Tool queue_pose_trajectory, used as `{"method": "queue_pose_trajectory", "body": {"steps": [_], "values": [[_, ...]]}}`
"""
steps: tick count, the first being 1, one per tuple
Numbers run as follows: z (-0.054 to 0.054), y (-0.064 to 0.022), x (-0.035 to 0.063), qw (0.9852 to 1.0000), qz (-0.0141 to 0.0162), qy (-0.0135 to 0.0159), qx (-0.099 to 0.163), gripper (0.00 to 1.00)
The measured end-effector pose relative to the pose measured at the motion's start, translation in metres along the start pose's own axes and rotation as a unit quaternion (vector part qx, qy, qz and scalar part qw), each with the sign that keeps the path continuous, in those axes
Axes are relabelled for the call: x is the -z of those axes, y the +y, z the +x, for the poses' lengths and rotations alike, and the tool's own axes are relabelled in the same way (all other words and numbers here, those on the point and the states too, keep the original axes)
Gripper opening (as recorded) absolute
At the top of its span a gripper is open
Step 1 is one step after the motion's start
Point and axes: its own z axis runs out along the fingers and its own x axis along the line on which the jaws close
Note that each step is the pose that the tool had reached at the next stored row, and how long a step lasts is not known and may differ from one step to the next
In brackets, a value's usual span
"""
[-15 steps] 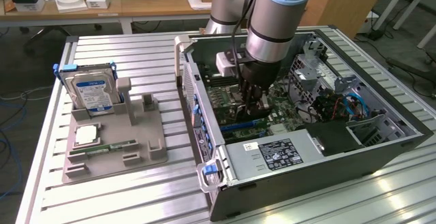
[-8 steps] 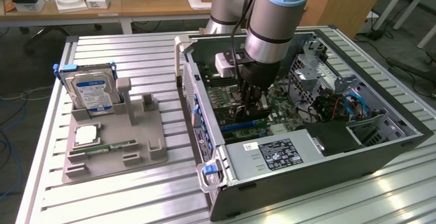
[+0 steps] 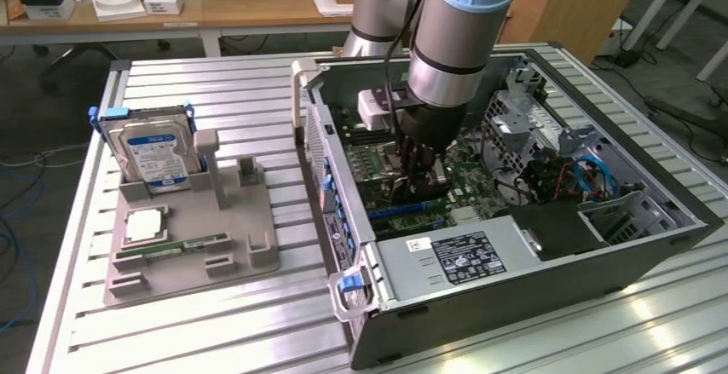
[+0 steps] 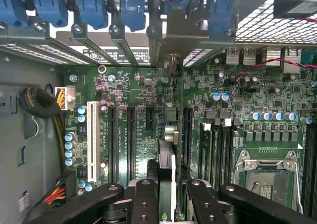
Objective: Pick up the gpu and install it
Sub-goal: 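Insert the gpu into the slot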
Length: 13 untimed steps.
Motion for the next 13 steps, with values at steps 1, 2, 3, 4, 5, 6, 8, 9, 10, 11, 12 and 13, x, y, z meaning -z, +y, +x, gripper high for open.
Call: {"method": "queue_pose_trajectory", "body": {"steps": [1,2,3,4,5,6,8,9,10,11,12,13], "values": [[0.0,0.0001,-0.0002,1.0,0.0,0.0,0.0,0.26],[0.0,0.0002,-0.0003,1.0,0.0,0.0,0.0,0.26],[0.0,0.0003,-0.0003,1.0,0.0,0.0001,0.0,0.26],[0.0,0.0003,-0.0005,1.0,0.0,0.0,0.0,0.26],[0.0,0.0003,-0.0007,1.0,0.0001,0.0,0.0,0.26],[0.0,0.0003,-0.001,1.0,0.0001,0.0,0.0,0.26],[0.0,0.0003,-0.0016,1.0,0.0,0.0,0.0,0.26],[0.0,0.0003,-0.0019,1.0,0.0001,0.0,0.0,0.26],[0.0,0.0003,-0.0021,1.0,0.0,0.0,0.0,0.26],[0.0,0.0003,-0.0022,1.0,0.0,0.0001,0.0,0.26],[0.0,0.0005,-0.0025,1.0,0.0,0.0,0.0,0.26],[0.0,0.0006,-0.0027,1.0,0.0,0.0001,0.0,0.26]]}}
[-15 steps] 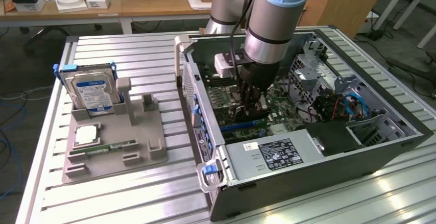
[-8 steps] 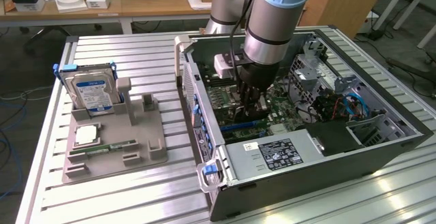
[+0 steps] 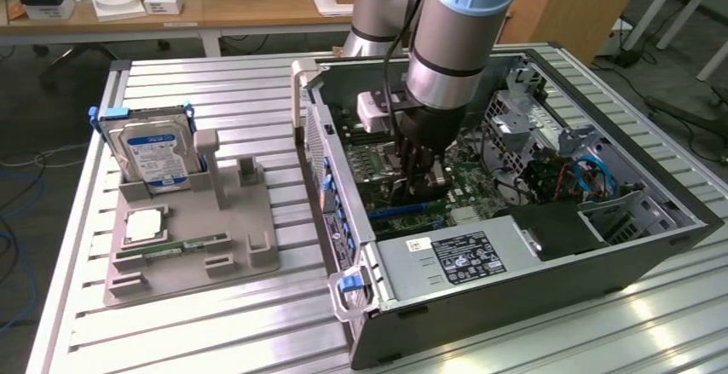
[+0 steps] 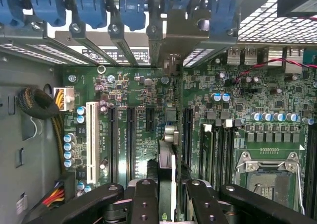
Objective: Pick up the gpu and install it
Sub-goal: 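Insert the gpu into the slot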
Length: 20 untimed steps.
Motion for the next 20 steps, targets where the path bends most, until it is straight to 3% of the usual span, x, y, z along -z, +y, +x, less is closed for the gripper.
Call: {"method": "queue_pose_trajectory", "body": {"steps": [20], "values": [[-0.0016,0.0015,-0.0024,1.0,0.0005,0.0,0.001,0.26]]}}
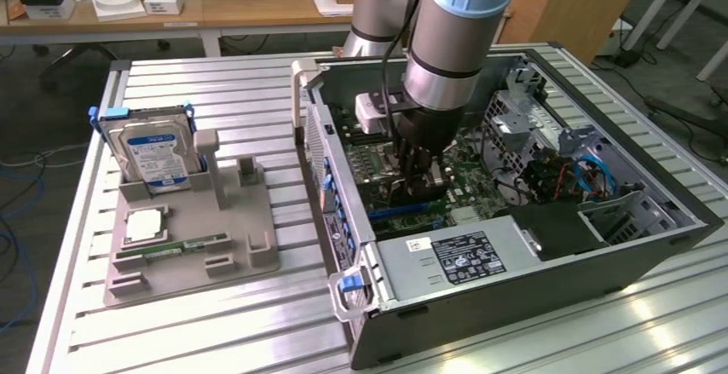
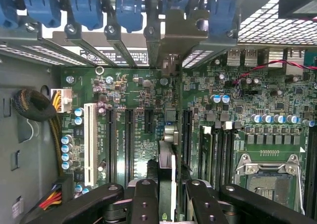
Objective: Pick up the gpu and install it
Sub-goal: 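Insert the gpu into the slot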
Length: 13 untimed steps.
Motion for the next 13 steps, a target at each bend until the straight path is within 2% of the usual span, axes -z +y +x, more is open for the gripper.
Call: {"method": "queue_pose_trajectory", "body": {"steps": [13], "values": [[-0.0003,-0.0005,-0.001,1.0,0.0,0.0,0.0,0.26]]}}
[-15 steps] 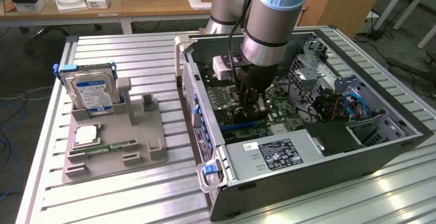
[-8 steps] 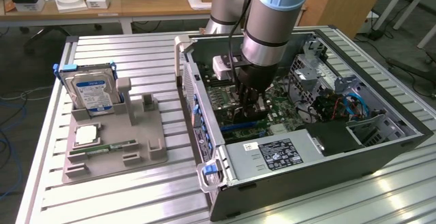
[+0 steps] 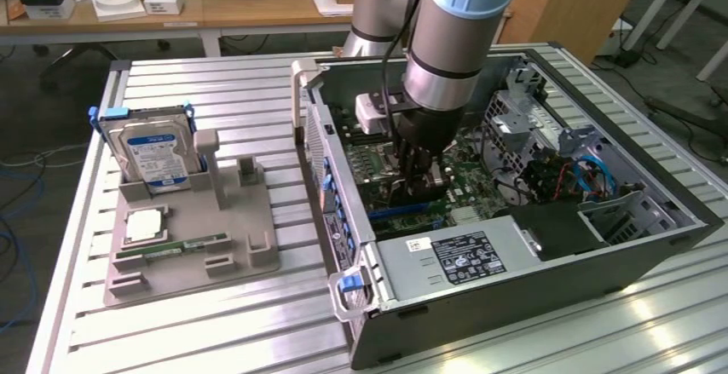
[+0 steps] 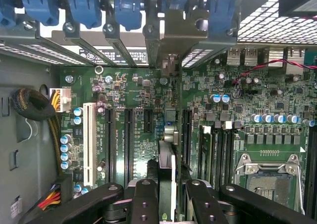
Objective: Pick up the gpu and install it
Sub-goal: 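Insert the gpu into the slot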
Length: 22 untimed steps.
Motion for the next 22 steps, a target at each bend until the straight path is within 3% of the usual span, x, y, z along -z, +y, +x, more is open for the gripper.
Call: {"method": "queue_pose_trajectory", "body": {"steps": [22], "values": [[0.0001,0.001,-0.0046,1.0,-0.0001,0.0002,0.0,0.26]]}}
